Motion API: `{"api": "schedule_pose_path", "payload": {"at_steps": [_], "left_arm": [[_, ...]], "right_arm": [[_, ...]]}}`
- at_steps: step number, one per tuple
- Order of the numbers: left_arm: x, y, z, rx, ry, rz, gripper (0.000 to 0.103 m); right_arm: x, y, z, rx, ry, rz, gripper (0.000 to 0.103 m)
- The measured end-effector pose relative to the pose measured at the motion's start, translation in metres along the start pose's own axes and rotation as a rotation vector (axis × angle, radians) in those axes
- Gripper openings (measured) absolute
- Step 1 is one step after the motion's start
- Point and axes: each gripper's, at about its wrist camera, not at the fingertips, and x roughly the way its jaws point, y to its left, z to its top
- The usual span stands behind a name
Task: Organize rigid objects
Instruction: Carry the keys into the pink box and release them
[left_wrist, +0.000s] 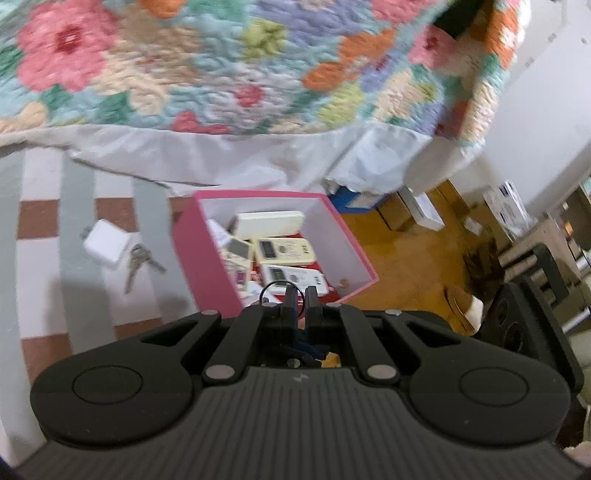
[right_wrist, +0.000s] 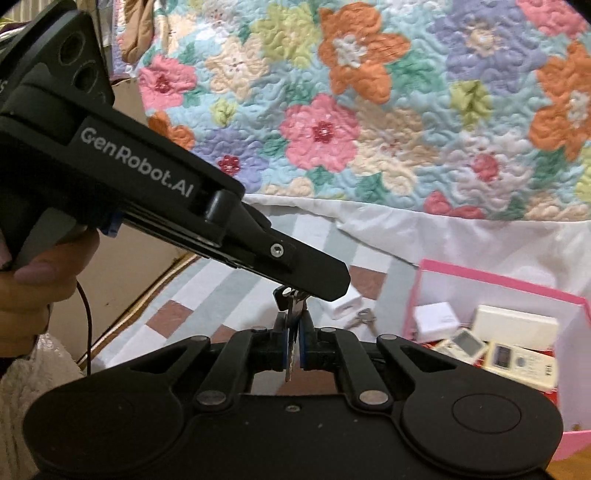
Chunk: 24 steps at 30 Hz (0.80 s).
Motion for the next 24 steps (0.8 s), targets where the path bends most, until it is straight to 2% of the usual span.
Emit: {"api": "schedule_pose_path", "payload": {"at_steps": [3, 6, 8, 15, 19, 24], "left_arm": [[0.012, -0.017, 0.012, 0.028, 0.024, -0.024, 0.002], [0.030, -0.035, 0.022, 0.076, 0.043, 0.007, 0.002], [0.045, -0.044, 0.026, 0.089, 0.051, -0.001, 0.002], [0.112, -0.061, 0.034, 0.080, 0.091, 0.004, 0.002], [0.152, -0.054, 0.031, 0.042, 0.106, 0.031, 0.002], [0.189, -0.028, 0.029, -0.079, 0.147, 0.024, 0.002]], "right_arm": [[-0.014, -0.016, 0.005, 0.034, 0.016, -0.032, 0.007], [-0.023, -0.036, 0.007, 0.069, 0.037, -0.069, 0.006], [-0.026, -0.049, 0.006, 0.092, 0.060, -0.091, 0.006], [-0.016, -0.099, -0.009, 0.134, 0.153, -0.170, 0.006], [0.006, -0.129, -0.020, 0.194, 0.217, -0.178, 0.006], [0.034, -0.154, -0.035, 0.257, 0.279, -0.172, 0.007]]}}
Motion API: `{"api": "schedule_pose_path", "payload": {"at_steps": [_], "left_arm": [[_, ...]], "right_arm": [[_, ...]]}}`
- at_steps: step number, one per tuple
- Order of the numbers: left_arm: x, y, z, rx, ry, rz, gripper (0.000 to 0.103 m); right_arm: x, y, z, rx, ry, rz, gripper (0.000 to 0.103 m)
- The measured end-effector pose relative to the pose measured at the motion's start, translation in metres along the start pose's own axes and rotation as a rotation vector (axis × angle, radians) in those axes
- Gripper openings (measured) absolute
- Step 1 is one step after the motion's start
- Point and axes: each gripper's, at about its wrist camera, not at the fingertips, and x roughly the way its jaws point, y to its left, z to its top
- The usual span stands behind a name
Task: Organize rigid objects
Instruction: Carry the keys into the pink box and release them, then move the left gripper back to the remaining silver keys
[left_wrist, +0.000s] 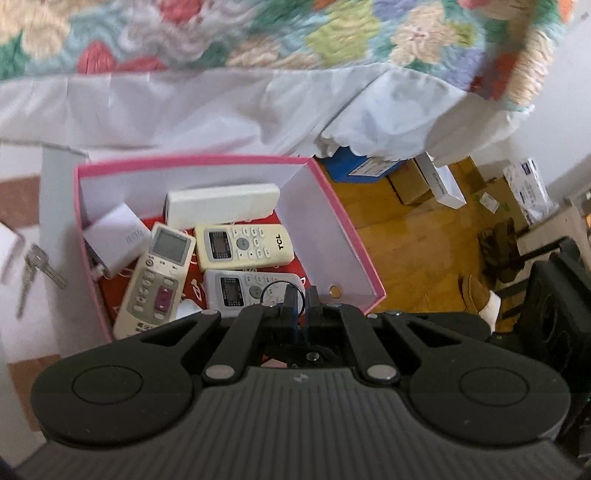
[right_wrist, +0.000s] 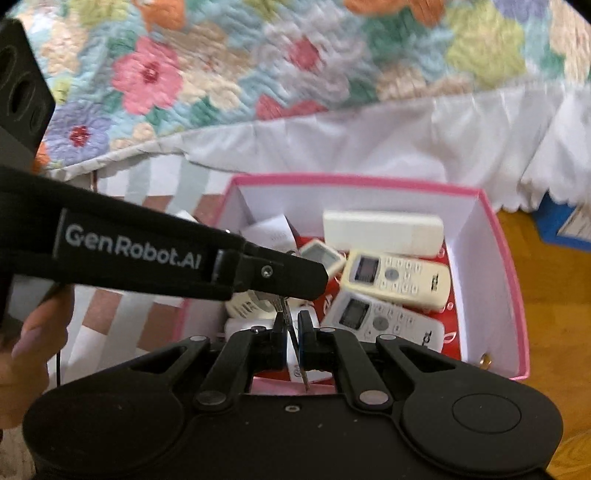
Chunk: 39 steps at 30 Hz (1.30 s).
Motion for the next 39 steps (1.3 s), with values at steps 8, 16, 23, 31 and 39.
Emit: {"api": "schedule_pose_path", "payload": {"at_steps": [8, 16, 23, 31, 39], "left_arm": [[0.042, 0.018, -0.008, -0.039, 0.082, 0.035, 0.005], [0.021, 0.002, -0.012, 0.054, 0.060, 0.172, 0.045], [-0.028, -0.017, -0.010, 0.142, 0.103, 0.292, 0.075], [-0.099, -0.023, -0.015, 0.221, 0.101, 0.391, 0.085], [-0.163, 0.020, -0.014, 0.214, -0.004, 0.448, 0.086]], "right_arm": [[0.025, -0.014, -0.013, 0.028, 0.040, -0.101, 0.020], [-0.011, -0.016, -0.022, 0.084, -0.067, -0.108, 0.050], [-0.060, 0.022, -0.027, 0.016, -0.138, -0.122, 0.061], [-0.105, 0.077, -0.020, -0.104, -0.161, -0.039, 0.069], [-0.090, 0.133, -0.008, -0.208, -0.198, 0.085, 0.074]]}}
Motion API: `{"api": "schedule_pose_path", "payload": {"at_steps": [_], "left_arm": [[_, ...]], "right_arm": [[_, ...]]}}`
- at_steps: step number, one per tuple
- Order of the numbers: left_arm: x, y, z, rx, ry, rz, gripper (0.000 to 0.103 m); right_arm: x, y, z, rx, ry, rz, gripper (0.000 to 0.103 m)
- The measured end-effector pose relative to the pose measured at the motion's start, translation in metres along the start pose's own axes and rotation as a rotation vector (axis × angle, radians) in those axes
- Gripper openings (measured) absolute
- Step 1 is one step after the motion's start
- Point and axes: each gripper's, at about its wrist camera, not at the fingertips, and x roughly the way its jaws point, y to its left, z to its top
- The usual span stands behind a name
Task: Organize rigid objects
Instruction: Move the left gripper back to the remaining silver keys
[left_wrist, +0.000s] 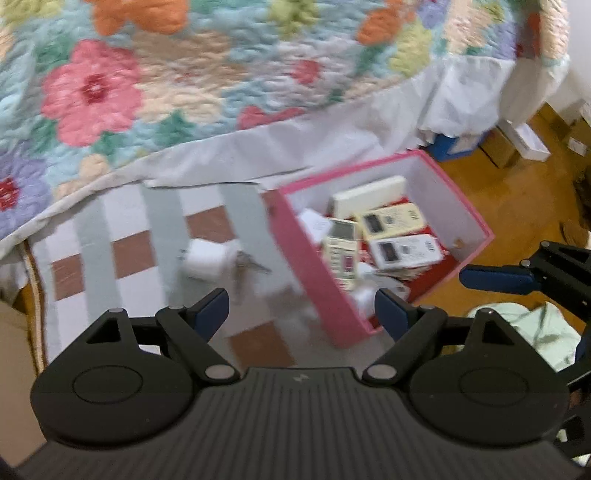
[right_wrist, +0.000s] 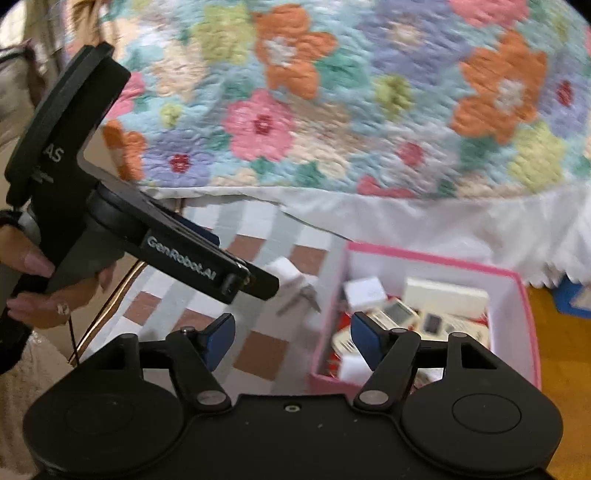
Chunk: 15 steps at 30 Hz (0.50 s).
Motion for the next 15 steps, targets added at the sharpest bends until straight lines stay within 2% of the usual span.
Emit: {"api": "schedule_pose_path", "payload": {"at_steps": [4, 7, 15], "left_arm": [[0.005, 0.035, -0.005, -0.047, -0.028, 0.048, 0.086], [0.017, 0.058, -0.012, -0.095, -0.036, 0.049, 0.086], [0.058, 0.094, -0.042, -0.144, -0.061, -0.030, 0.086]], "right_arm": [[0.037, 0.023, 0.005, -0.020, 0.024, 0.054, 0.074], [0.068, 0.039, 0.002, -0.027, 0.040, 0.055, 0.074], [0.143, 0.059, -0.028, -0.010, -0.052, 0.006, 0.074]]}}
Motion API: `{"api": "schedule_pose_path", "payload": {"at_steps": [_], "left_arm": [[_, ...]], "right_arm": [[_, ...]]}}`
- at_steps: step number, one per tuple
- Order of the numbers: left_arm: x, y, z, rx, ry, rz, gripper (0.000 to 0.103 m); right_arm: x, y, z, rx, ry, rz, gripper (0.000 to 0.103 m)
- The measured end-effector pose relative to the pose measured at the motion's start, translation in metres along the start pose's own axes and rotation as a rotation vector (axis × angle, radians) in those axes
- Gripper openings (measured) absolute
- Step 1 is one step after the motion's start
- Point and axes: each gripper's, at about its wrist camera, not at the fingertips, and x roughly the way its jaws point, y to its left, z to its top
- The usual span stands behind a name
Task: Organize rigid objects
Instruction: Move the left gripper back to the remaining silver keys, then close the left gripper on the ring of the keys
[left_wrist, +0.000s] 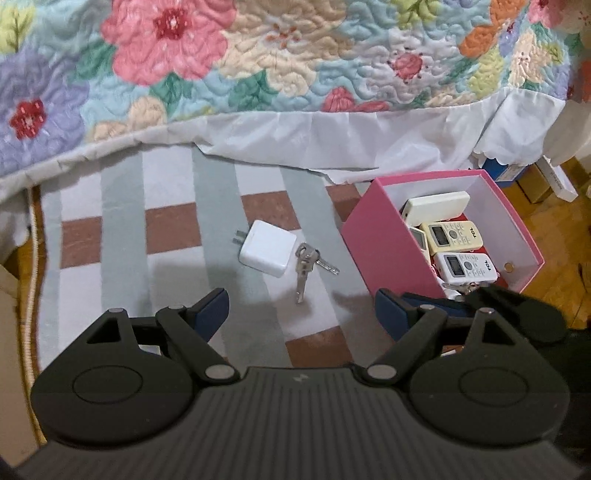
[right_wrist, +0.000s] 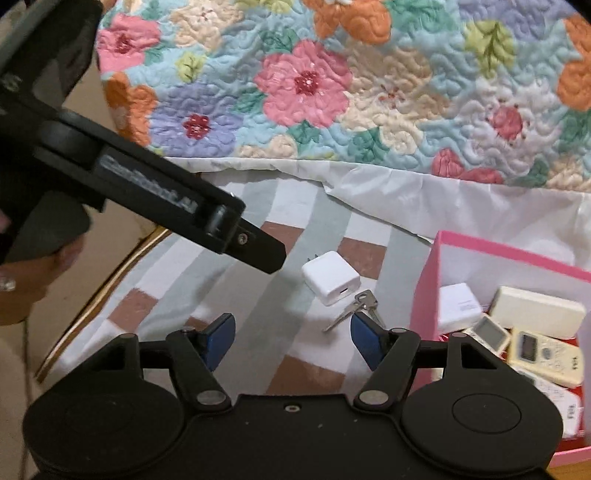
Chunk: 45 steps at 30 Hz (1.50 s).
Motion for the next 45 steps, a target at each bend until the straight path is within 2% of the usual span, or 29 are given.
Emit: {"api": "schedule_pose_path", "payload": {"at_steps": [3, 9, 11, 14, 16, 18, 23, 25, 26, 27, 29, 30, 31, 32, 33, 34, 39, 42, 45], "left_arm": [[0.018, 0.007, -0.009, -0.006, -0.020, -0.022, 0.085], [0.054, 0.023, -0.021, -0.030, -0.040, -0.062, 0.083], [0.069, 0.029, -0.023, -0.068, -0.055, -0.055, 0.083], [0.096, 0.032, -0.023, -0.123, -0.044, -0.069, 0.082], [0.104, 0.033, -0.025, -0.140, -0.065, -0.085, 0.082], [0.112, 0.038, -0.027, -0.172, -0.052, -0.103, 0.082], [0.122, 0.048, -0.028, -0.209, -0.039, -0.120, 0.072], [0.125, 0.054, -0.027, -0.239, -0.045, -0.143, 0.068], [0.126, 0.057, -0.027, -0.251, -0.047, -0.152, 0.062], [0.127, 0.059, -0.027, -0.257, -0.054, -0.152, 0.058], [0.129, 0.061, -0.028, -0.263, -0.050, -0.138, 0.052], [0.130, 0.063, -0.028, -0.270, -0.046, -0.152, 0.051], [0.130, 0.065, -0.028, -0.286, -0.042, -0.171, 0.051], [0.131, 0.068, -0.029, -0.313, -0.038, -0.193, 0.051], [0.131, 0.070, -0.029, -0.330, -0.034, -0.209, 0.051], [0.130, 0.072, -0.029, -0.341, -0.030, -0.223, 0.051], [0.129, 0.073, -0.030, -0.360, 0.007, -0.240, 0.051], [0.133, 0.071, -0.032, -0.374, 0.056, -0.281, 0.051], [0.134, 0.065, -0.032, -0.352, 0.069, -0.280, 0.051]], "right_arm": [[0.020, 0.004, -0.007, -0.024, -0.037, -0.068, 0.074], [0.059, -0.003, -0.011, -0.052, -0.038, -0.130, 0.073], [0.070, -0.010, -0.013, -0.045, -0.055, -0.160, 0.073], [0.079, -0.022, -0.017, -0.003, -0.121, -0.205, 0.066], [0.090, -0.024, -0.016, -0.028, -0.101, -0.222, 0.066], [0.100, -0.027, -0.016, -0.004, -0.071, -0.231, 0.066], [0.124, -0.029, -0.020, -0.026, -0.010, -0.267, 0.066], [0.129, -0.035, -0.021, 0.004, -0.030, -0.236, 0.071], [0.132, -0.038, -0.021, 0.027, -0.032, -0.207, 0.073], [0.134, -0.040, -0.019, 0.024, -0.030, -0.177, 0.078], [0.137, -0.039, -0.016, 0.016, -0.010, -0.172, 0.080], [0.138, -0.037, -0.014, 0.016, 0.004, -0.175, 0.076], [0.137, -0.036, -0.013, 0.019, 0.014, -0.163, 0.058], [0.136, -0.036, -0.012, 0.037, 0.017, -0.133, 0.049], [0.134, -0.034, -0.012, 0.039, 0.026, -0.138, 0.029], [0.133, -0.031, -0.012, 0.033, 0.033, -0.148, 0.017], [0.114, -0.035, -0.026, 0.123, 0.050, -0.105, 0.003], [0.102, -0.036, -0.033, 0.154, 0.051, -0.060, 0.003], [0.094, -0.032, -0.038, 0.156, 0.060, -0.025, 0.003]]}}
